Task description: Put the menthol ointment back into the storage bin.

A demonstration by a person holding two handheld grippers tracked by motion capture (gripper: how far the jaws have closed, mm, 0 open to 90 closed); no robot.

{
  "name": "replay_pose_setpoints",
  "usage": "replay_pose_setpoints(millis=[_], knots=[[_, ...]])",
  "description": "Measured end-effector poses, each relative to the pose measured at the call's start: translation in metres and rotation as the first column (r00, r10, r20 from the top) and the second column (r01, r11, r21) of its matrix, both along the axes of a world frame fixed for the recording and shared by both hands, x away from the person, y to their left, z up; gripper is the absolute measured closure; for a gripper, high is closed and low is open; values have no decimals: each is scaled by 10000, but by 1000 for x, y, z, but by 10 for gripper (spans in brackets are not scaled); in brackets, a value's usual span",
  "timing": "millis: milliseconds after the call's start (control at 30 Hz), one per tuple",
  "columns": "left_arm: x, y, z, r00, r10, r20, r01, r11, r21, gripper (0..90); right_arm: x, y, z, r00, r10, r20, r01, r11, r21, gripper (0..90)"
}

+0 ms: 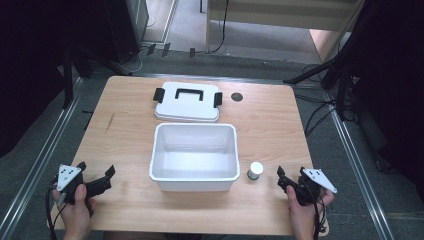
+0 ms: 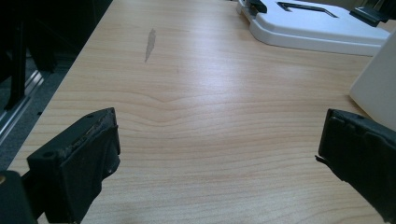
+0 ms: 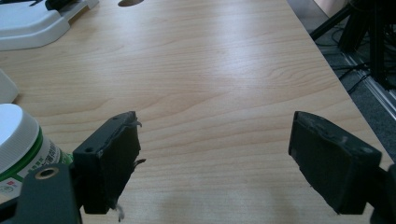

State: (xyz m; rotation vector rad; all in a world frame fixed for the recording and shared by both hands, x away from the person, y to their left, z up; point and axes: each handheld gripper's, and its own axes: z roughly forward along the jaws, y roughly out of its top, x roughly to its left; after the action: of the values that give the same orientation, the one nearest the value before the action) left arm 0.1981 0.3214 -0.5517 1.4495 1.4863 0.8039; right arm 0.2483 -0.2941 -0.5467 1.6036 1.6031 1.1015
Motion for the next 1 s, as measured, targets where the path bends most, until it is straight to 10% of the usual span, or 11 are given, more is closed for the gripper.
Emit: replay_pose_setpoints(millis=[533,633,667,900,1000], knots=[[1,0,0,10000,-63,-54,63,9999,-89,0,3,0,21,9833,829,-1618,-1006,9894,-1048,215],[1,0,0,10000,-71,-36,71,9999,-97,0,7,3,27,9660,1265,-2255,-1590,9784,-1321,222],[1,1,0,10000,-77,-46,77,9999,-110,0,11,6,31,9431,1663,-2881,-2123,9676,-1365,223],[2,1,0,9999,-104,-132,102,9999,-126,0,16,20,43,9027,2044,-3787,-3011,9287,-2166,246],[2,1,0,9998,-128,-133,127,9999,-71,0,23,27,50,8610,2357,-4506,-3648,9036,-2244,245]])
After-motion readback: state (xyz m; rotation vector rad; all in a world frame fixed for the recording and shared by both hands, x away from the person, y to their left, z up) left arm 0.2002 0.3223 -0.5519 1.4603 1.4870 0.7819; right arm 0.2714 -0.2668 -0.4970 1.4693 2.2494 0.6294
